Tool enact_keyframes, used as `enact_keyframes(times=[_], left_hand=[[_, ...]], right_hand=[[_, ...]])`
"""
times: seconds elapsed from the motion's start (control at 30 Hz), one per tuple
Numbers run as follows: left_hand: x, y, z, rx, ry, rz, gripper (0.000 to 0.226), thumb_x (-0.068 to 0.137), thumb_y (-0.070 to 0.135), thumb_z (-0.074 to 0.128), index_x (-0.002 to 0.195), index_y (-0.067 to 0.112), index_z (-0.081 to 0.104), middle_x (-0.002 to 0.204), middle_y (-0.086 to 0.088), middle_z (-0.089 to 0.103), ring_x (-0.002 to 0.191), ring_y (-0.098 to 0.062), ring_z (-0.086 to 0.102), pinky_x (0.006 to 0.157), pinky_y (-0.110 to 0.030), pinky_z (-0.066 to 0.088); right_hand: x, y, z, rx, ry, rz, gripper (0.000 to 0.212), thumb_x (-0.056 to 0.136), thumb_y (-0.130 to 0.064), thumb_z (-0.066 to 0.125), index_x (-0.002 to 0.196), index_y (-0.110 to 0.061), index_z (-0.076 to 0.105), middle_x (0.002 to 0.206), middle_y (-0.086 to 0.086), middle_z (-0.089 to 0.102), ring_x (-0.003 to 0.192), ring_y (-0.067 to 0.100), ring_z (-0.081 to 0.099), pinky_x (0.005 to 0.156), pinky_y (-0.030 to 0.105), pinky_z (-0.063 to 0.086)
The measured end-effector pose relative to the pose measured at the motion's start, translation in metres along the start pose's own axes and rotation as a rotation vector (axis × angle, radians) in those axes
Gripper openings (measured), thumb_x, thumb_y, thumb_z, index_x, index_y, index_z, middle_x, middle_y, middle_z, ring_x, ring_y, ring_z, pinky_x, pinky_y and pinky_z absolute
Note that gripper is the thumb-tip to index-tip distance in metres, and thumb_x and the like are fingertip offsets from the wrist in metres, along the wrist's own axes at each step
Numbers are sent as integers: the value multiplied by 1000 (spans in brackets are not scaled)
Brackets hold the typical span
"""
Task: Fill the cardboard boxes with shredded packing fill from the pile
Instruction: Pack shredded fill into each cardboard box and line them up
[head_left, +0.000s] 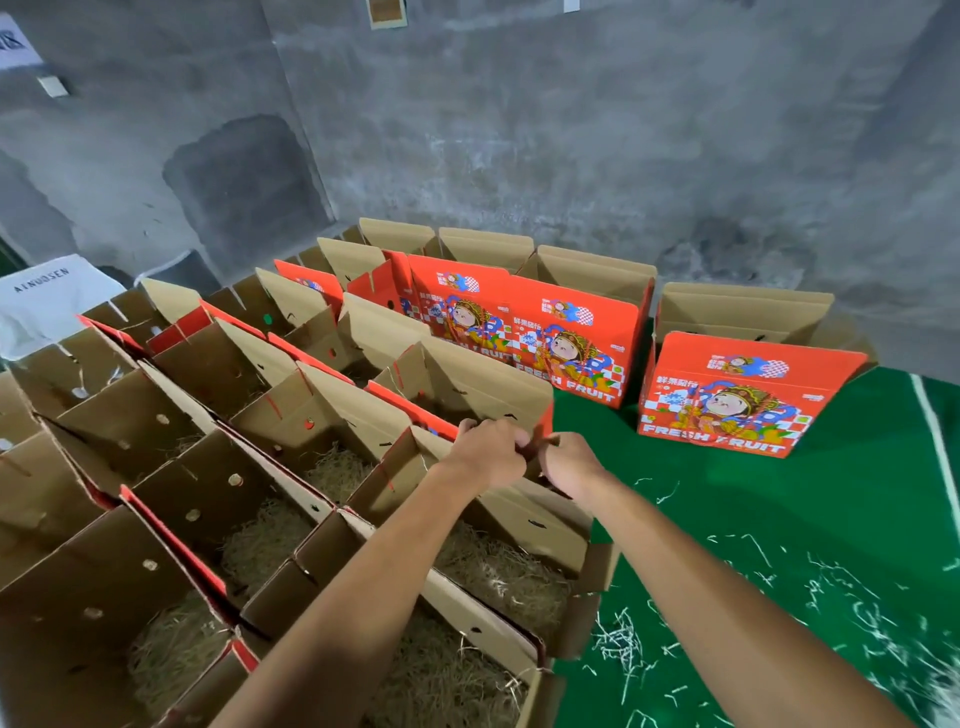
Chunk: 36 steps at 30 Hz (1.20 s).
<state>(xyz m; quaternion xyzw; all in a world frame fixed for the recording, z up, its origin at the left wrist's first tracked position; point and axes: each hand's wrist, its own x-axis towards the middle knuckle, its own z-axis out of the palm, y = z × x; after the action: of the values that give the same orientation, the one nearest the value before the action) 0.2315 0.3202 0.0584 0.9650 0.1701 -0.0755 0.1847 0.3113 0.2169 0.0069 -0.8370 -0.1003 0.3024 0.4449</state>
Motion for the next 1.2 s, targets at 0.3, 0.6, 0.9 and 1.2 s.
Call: enact_keyframes(times=[0.3, 0.6, 0.9, 1.2], left_hand=[[-55, 20, -18, -17, 83, 93, 22, 94, 25, 49, 73, 25, 57, 80, 0, 66, 87, -25, 62, 103, -49, 41], [-169, 9, -43, -98, 131, 70, 17, 91, 23, 51, 87, 20, 67, 87, -4, 69, 89, -27, 62, 77, -34, 48], [-271, -34, -47, -42, 353, 63, 20, 93, 29, 52, 98, 32, 71, 97, 4, 71, 94, -23, 64, 83, -37, 54], [-273, -131, -91, -119, 455, 129, 18, 91, 21, 54, 85, 25, 70, 71, 10, 63, 67, -14, 58, 62, -29, 45]], right_hand=[[-93, -8, -13, -61, 130, -216, 27, 100, -24, 46, 114, -31, 67, 93, -5, 72, 65, 7, 62, 52, 19, 46], [-198, -13, 7, -50, 62, -361, 25, 101, -26, 48, 114, -36, 67, 91, -6, 74, 48, 2, 49, 45, 18, 35], [-271, -19, 65, 112, -46, -421, 28, 103, -13, 44, 108, -31, 64, 104, -8, 73, 88, 7, 73, 92, 51, 56], [-262, -88, 135, 140, -86, -492, 20, 102, -28, 53, 116, -32, 66, 113, -5, 72, 86, 9, 74, 86, 45, 60]])
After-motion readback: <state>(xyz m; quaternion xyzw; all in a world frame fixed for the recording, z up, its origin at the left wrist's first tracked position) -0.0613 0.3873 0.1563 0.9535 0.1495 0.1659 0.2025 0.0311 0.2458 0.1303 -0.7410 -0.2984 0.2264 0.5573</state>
